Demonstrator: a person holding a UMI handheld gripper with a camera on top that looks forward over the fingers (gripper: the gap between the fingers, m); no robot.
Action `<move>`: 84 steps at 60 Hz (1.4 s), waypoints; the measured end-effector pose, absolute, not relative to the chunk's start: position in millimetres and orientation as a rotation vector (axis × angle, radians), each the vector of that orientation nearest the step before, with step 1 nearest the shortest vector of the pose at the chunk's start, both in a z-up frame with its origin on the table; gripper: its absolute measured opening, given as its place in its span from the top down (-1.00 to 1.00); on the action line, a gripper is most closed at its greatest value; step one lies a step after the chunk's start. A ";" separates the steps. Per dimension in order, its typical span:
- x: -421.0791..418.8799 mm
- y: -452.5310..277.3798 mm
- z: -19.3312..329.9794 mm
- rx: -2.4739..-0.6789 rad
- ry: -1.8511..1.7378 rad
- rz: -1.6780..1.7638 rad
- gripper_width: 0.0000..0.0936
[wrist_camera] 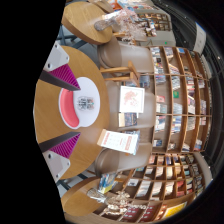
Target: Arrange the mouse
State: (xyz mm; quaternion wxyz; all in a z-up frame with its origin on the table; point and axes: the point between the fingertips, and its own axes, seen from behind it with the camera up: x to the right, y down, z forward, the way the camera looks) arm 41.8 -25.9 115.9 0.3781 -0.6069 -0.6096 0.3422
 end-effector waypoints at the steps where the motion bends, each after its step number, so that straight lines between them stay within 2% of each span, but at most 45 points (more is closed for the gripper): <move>1: 53.6 -25.2 119.5 -1.554 -1.557 0.880 -0.83; 11: 157.7 -23.7 150.2 -1.548 -1.550 0.941 -0.83; 27: 269.0 -32.8 156.6 -1.502 -1.594 0.963 -0.83; 49: 298.6 -24.9 170.1 -1.506 -1.565 0.953 -0.82; 72: 310.9 -9.4 162.5 -1.533 -1.537 0.893 -0.82; 84: 311.4 -5.5 163.0 -1.485 -1.534 0.865 -0.82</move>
